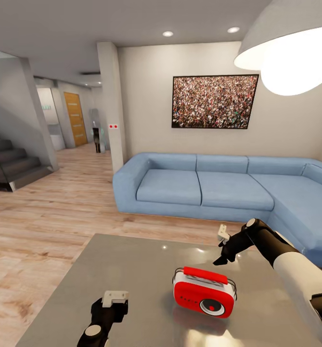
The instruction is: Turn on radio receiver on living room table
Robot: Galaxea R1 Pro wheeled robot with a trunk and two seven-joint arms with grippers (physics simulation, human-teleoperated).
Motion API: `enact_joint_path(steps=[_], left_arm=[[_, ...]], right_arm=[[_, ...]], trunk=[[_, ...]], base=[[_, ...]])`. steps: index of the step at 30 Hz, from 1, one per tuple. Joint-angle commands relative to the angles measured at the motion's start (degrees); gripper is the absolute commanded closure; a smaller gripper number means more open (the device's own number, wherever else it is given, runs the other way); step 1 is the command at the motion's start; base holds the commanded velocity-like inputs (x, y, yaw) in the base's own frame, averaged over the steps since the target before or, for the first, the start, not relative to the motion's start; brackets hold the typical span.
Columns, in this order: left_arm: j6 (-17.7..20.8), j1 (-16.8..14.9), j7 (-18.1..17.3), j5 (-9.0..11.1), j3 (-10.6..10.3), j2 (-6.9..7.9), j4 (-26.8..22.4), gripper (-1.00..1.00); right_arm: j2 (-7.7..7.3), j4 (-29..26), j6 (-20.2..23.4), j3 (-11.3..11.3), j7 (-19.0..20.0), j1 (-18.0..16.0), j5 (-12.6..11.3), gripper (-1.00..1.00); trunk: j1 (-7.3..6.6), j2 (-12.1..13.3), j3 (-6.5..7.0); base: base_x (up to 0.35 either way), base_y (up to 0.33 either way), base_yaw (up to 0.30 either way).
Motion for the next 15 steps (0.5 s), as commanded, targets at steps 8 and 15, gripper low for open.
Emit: enact_joint_path(steps=[8,15], left_arm=[[0.01,0.00,0.00,0.00,0.00,0.00,0.02,-1.00],[0.01,0.00,0.00,0.00,0.00,0.00,0.01,-1.00]], right_arm=[[0.00,0.00,-0.02,-0.07,0.00,0.00,-0.07,-1.00],[0.00,0.00,0.00,-0.10,0.00,0.00,-0.14,-1.00]], trunk=[[0.00,0.00,-0.68],[0.00,0.00,-1.32]], base=[[0.000,0.000,0.000],[0.000,0.000,0.000]])
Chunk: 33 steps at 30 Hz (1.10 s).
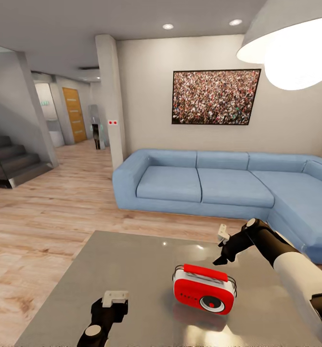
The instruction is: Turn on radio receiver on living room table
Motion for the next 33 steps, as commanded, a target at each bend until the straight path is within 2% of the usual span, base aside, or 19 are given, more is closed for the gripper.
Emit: enact_joint_path(steps=[1,33], left_arm=[[0.00,0.00,0.00,0.00,0.00,0.00,0.00,-1.00],[-0.01,0.00,0.00,0.00,0.00,0.00,0.01,-1.00]], right_arm=[[0.00,0.00,0.01,-0.01,0.00,0.00,-0.01,-1.00],[-0.09,0.09,-0.04,-0.14,-0.70,0.00,-0.15,-1.00]], trunk=[[0.00,0.00,-0.10],[0.00,0.00,-3.06]], base=[[0.000,0.000,0.000],[0.000,0.000,0.000]])
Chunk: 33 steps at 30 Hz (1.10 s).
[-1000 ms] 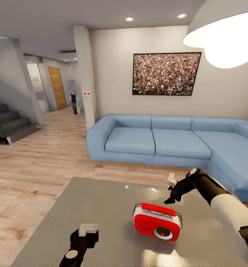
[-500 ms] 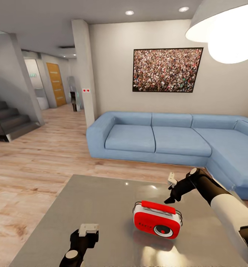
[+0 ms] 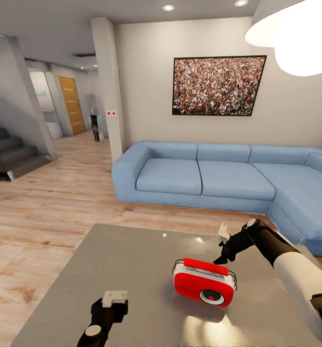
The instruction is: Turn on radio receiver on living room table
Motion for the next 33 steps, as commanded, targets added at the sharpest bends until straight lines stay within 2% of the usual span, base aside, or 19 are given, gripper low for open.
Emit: enact_joint_path(steps=[1,33], left_arm=[[0.00,0.00,0.00,0.00,0.00,0.00,0.01,-1.00],[0.01,0.00,0.00,0.00,0.00,0.00,0.04,-1.00]], right_arm=[[0.00,0.00,0.00,0.00,0.00,0.00,0.00,-1.00],[0.00,0.00,0.00,0.03,0.00,0.00,-0.01,-1.00]], trunk=[[0.00,0.00,-0.10],[0.00,0.00,-3.05]], base=[[0.000,0.000,0.000],[0.000,0.000,0.000]])
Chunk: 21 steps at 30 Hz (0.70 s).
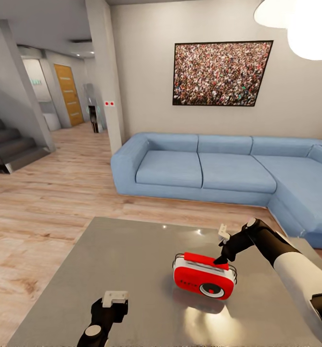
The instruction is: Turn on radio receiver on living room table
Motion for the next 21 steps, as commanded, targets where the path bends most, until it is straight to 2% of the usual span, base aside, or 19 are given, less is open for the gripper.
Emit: enact_joint_path(steps=[1,14,21], left_arm=[[0.00,0.00,0.00,0.00,0.00,0.00,-0.01,-1.00],[0.00,0.00,0.00,0.00,0.00,0.00,0.02,-1.00],[-0.01,0.00,0.00,0.00,-0.01,0.00,0.01,-1.00]], right_arm=[[0.00,0.00,0.00,-0.01,0.00,0.00,0.00,-1.00],[-0.41,0.00,-0.76,-0.04,-0.74,0.00,0.00,-1.00],[-0.44,0.00,-1.11,-0.04,-3.45,0.00,0.00,-1.00]], trunk=[[0.00,0.00,-0.10],[0.00,0.00,-0.74],[0.00,0.00,-0.75]], base=[[0.000,0.000,0.000],[0.000,0.000,0.000],[0.000,0.000,0.000]])
